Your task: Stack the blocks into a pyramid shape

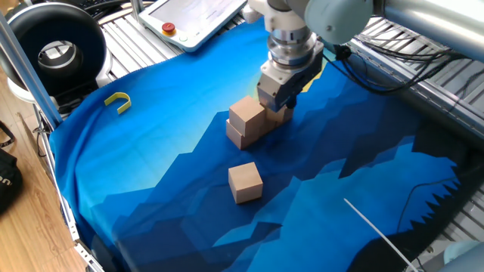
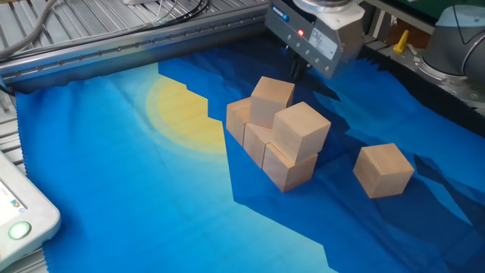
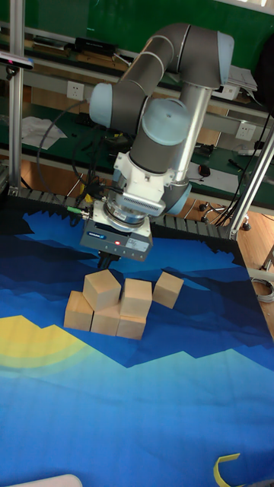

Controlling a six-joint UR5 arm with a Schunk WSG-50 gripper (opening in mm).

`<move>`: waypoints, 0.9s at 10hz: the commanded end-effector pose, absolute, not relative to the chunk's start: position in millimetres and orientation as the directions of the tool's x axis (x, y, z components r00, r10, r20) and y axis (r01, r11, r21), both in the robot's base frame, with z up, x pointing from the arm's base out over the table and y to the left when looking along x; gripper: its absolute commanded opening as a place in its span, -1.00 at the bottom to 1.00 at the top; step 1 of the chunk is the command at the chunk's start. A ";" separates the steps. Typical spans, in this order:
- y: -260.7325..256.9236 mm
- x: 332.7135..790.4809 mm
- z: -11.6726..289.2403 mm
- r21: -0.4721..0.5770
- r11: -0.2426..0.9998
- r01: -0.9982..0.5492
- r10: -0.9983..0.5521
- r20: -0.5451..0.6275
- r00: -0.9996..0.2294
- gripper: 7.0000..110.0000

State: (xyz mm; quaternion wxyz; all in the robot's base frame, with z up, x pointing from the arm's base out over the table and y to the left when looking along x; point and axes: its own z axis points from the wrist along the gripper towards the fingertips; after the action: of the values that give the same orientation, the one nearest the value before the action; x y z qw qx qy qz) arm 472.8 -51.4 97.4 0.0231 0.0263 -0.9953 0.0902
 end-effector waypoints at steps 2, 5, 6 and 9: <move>-39.8 488.1 94.8 -0.163 0.986 -0.039 -0.034 0.033 -0.999 -1.00; -30.7 489.5 98.9 -0.140 0.990 -0.033 -0.028 0.033 -0.999 -1.00; -27.8 488.3 100.7 -0.134 0.991 -0.030 -0.025 0.038 -0.999 -1.00; -24.8 487.8 101.3 -0.128 0.991 -0.026 -0.021 0.042 -0.999 -1.00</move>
State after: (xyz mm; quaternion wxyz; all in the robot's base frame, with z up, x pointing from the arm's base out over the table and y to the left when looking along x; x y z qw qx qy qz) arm 486.8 -31.1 99.5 0.0198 0.0168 -0.9969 0.0744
